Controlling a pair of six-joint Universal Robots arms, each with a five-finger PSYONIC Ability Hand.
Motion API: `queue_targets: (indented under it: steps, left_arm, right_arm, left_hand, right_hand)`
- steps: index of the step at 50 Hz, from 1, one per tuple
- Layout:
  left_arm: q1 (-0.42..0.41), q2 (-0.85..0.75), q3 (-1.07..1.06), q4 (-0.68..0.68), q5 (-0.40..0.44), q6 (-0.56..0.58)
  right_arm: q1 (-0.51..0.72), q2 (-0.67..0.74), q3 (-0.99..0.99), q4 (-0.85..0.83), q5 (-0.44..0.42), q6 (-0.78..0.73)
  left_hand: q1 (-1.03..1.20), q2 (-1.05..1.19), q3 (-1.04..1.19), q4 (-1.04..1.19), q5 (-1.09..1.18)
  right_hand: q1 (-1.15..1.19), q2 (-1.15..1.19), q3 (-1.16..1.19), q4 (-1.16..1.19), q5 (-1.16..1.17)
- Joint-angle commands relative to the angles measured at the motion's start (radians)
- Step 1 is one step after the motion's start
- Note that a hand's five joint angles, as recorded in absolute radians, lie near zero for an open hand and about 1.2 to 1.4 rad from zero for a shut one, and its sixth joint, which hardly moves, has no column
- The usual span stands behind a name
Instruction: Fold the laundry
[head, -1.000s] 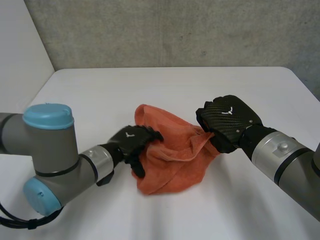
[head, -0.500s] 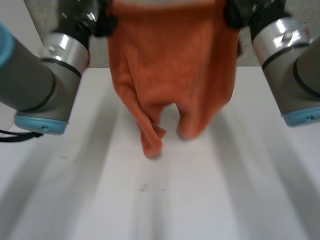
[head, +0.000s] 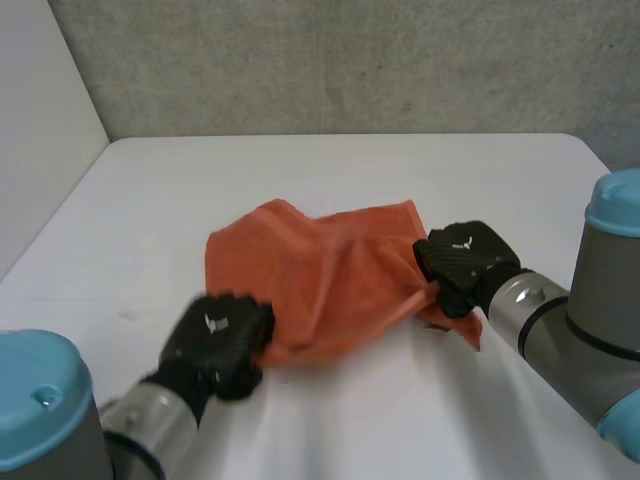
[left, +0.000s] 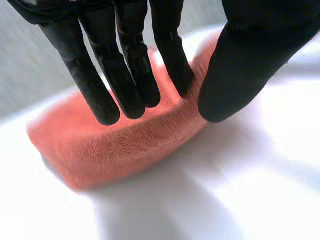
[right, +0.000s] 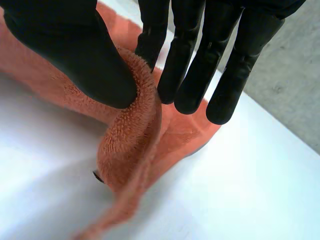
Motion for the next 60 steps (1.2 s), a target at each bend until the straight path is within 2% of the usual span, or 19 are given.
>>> queue_targets:
  steps: [1, 4, 6, 8, 9, 12, 15, 19, 23, 33, 40, 41, 50, 54, 60]
  left_arm:
    - [-0.040, 0.009, 0.069, -0.166, 0.002, -0.001]
    - [-0.045, 0.029, 0.099, -0.175, 0.002, -0.001]
    - [-0.043, 0.053, 0.141, -0.172, 0.013, 0.013]
    - [-0.033, 0.056, 0.193, -0.169, 0.025, 0.019]
    - [-0.032, 0.052, 0.210, -0.169, 0.036, 0.026]
    - [-0.026, 0.039, 0.262, -0.169, 0.065, 0.059]
    - [0.021, -0.077, 0.361, -0.169, 0.179, 0.221]
    - [0.058, -0.178, 0.424, -0.172, 0.252, 0.360]
    - [0.072, -0.289, 0.493, -0.175, 0.310, 0.445]
    - [0.098, -0.487, 0.650, -0.178, 0.437, 0.500]
    - [0.101, -0.554, 0.708, -0.181, 0.549, 0.579]
    - [0.101, -0.580, 0.737, -0.199, 0.575, 0.617]
    - [0.101, -0.679, 0.877, -0.371, 0.588, 0.793]
    - [0.101, -0.692, 0.897, -0.397, 0.586, 0.848]
    - [0.101, -0.700, 0.902, -0.400, 0.580, 0.862]
  right_arm:
    - [-0.012, -0.008, 0.034, -0.058, -0.001, -0.001]
    - [-0.034, -0.009, 0.054, -0.080, -0.001, -0.001]
    - [-0.044, -0.009, 0.067, -0.098, -0.003, 0.000]
    - [-0.052, -0.009, 0.096, -0.138, -0.017, -0.001]
    - [-0.054, -0.009, 0.106, -0.149, -0.021, -0.001]
    - [-0.054, -0.009, 0.120, -0.163, -0.034, -0.001]
    - [-0.051, -0.014, 0.146, -0.169, -0.053, -0.003]
    - [-0.052, -0.014, 0.163, -0.169, -0.072, -0.004]
    - [-0.052, -0.014, 0.172, -0.169, -0.089, -0.009]
    - [-0.051, -0.014, 0.183, -0.169, -0.092, -0.020]
    - [-0.054, -0.032, 0.184, -0.169, -0.092, -0.018]
    - [-0.054, -0.032, 0.184, -0.169, -0.092, -0.018]
    - [-0.054, -0.043, 0.186, -0.169, -0.092, -0.018]
    - [-0.052, -0.043, 0.186, -0.169, -0.092, -0.018]
    - [-0.054, -0.043, 0.186, -0.169, -0.092, -0.018]
  left_hand:
    - [0.051, 0.040, 0.037, 0.037, 0.032]
    - [-0.049, -0.060, -0.063, -0.063, -0.068]
    - [-0.341, -0.352, -0.355, -0.355, -0.360]
    - [-0.539, -0.549, -0.552, -0.552, -0.558]
    - [-0.554, -0.565, -0.568, -0.568, -0.573]
    - [-0.563, -0.574, -0.577, -0.577, -0.582]
    - [-0.566, -0.577, -0.580, -0.580, -0.585]
    - [-0.581, -0.591, -0.594, -0.594, -0.600]
    - [-0.584, -0.594, -0.597, -0.598, -0.603]
    - [-0.566, -0.577, -0.580, -0.580, -0.585]
    - [-0.572, -0.583, -0.586, -0.586, -0.591]
    - [-0.572, -0.583, -0.586, -0.586, -0.591]
    - [-0.560, -0.571, -0.574, -0.574, -0.579]
    - [-0.543, -0.553, -0.556, -0.556, -0.562]
    - [-0.519, -0.530, -0.533, -0.533, -0.538]
  right_hand:
    - [0.416, 0.218, 0.211, 0.203, 0.235]
    - [0.416, 0.218, 0.211, 0.203, 0.235]
    - [0.416, 0.218, 0.211, 0.203, 0.235]
    - [0.416, 0.218, 0.211, 0.203, 0.235]
    - [0.416, 0.218, 0.211, 0.203, 0.235]
    - [0.416, 0.218, 0.211, 0.203, 0.235]
    - [0.416, 0.218, 0.211, 0.203, 0.235]
    - [0.416, 0.218, 0.211, 0.203, 0.235]
    - [0.416, 0.218, 0.211, 0.203, 0.235]
    - [0.416, 0.218, 0.211, 0.203, 0.235]
    - [0.416, 0.218, 0.211, 0.203, 0.235]
    - [0.416, 0.218, 0.211, 0.203, 0.235]
    - [0.416, 0.218, 0.211, 0.203, 0.235]
    - [0.416, 0.218, 0.211, 0.203, 0.235]
    - [0.416, 0.218, 0.211, 0.203, 0.235]
